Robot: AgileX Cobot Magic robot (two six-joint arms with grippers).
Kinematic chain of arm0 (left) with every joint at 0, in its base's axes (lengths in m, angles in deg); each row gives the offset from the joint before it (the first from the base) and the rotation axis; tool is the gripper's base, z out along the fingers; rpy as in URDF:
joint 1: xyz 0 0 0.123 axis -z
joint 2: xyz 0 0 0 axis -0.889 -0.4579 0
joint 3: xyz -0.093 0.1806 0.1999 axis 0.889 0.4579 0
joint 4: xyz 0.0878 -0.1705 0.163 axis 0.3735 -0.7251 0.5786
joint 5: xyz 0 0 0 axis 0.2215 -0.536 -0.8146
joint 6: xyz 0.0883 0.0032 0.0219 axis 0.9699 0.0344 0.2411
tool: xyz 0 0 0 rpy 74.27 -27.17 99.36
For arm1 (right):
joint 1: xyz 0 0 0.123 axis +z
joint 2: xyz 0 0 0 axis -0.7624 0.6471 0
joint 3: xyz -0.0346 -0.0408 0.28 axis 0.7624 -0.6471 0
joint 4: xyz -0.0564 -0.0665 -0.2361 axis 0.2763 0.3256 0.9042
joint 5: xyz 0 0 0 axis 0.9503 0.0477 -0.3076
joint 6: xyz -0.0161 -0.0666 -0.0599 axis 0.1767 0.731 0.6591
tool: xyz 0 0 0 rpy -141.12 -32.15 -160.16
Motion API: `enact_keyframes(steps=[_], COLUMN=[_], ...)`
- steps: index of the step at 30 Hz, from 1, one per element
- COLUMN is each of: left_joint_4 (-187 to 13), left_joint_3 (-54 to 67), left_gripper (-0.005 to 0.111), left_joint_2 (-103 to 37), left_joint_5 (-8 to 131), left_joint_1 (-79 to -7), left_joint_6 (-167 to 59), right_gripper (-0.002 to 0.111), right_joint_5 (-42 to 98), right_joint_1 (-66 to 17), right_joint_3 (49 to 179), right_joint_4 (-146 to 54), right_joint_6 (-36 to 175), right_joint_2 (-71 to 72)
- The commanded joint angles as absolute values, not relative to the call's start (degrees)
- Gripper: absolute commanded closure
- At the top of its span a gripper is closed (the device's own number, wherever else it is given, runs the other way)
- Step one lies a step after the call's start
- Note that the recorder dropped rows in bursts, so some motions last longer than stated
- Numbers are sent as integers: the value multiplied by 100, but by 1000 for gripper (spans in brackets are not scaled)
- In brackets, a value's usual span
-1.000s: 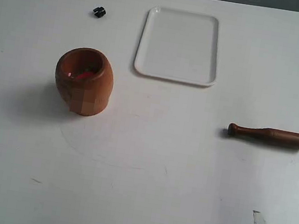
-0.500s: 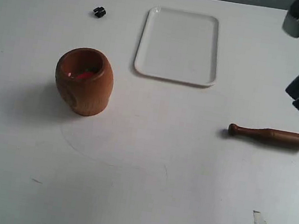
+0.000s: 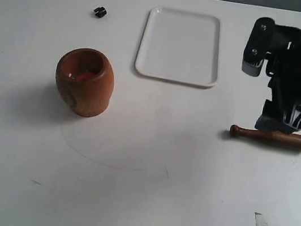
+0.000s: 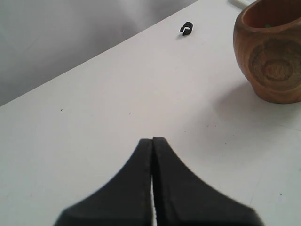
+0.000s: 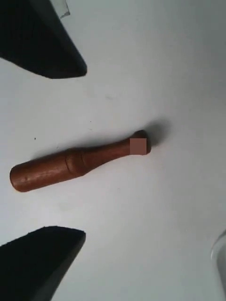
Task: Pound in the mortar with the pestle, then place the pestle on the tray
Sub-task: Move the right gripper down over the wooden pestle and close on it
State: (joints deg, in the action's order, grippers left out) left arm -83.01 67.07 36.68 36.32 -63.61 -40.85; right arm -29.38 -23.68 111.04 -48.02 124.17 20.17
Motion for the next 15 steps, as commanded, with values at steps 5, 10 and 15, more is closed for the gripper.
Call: enact_keyframes(steps=[5,10,15], left_joint_4=[-8343,-8343,-8343], left_joint_3=[6710,6710,6710], left_gripper=[107,107,107], left_joint_2=[3675,3675,3675], left_joint_5=[3649,3649,3649], left_joint_1=[-6316,-6316,-6316], left_joint_6=[-4132,-4132,-4132], right_gripper=[33,33,33], right_joint_5=[-2628,-2361,-2105], right_joint_1=[-2336,-2336,-2336], right_joint_3=[11073,11059,11059], right_joint_4=[-4607,-4215,-4236], right_joint_6=[12466,12466,12466], right_joint_2=[3047,3321,3505])
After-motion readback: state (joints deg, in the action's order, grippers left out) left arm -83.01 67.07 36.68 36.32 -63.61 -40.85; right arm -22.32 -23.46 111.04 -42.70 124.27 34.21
